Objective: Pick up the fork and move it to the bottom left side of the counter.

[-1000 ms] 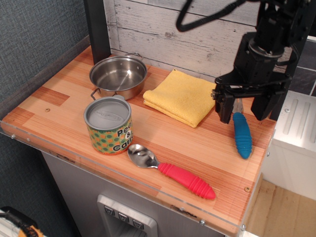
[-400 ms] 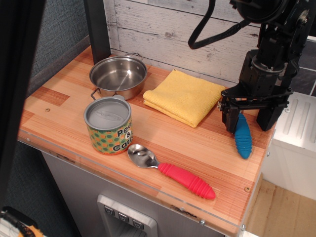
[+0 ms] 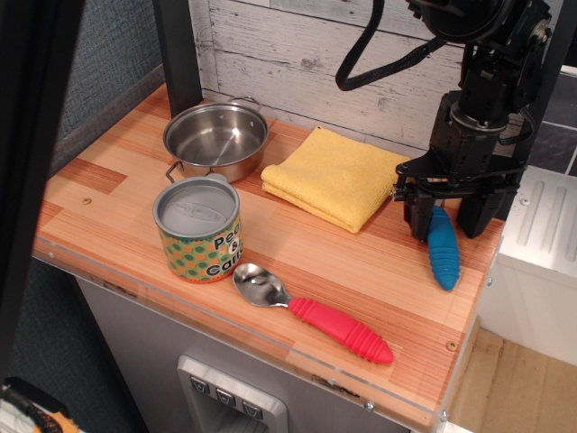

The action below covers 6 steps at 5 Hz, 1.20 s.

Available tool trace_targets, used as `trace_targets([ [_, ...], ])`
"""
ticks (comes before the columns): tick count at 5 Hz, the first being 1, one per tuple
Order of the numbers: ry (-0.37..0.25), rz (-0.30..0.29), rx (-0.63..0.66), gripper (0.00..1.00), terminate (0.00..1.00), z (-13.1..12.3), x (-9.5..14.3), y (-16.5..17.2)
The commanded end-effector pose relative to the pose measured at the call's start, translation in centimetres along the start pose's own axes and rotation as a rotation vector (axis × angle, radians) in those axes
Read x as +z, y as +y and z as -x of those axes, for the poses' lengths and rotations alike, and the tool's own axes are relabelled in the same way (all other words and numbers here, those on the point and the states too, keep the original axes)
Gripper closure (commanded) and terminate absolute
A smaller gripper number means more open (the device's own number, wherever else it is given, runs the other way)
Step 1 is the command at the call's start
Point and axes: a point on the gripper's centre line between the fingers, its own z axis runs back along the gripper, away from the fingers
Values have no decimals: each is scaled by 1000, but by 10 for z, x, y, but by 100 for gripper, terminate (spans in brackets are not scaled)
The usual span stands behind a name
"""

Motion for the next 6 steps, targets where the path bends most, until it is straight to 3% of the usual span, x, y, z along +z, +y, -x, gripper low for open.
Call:
trace_targets([
  [1,-39,61,-16,100,0,1,24,-1],
  [2,-51,66,-49,100,0,-1,40,6],
  [3,-41,41,-137,100,0,-4,65,17],
  [4,-73,-6,-181,100,0,-4,84,34],
  [6,-29,-93,-327,100,0,-14,115,114],
])
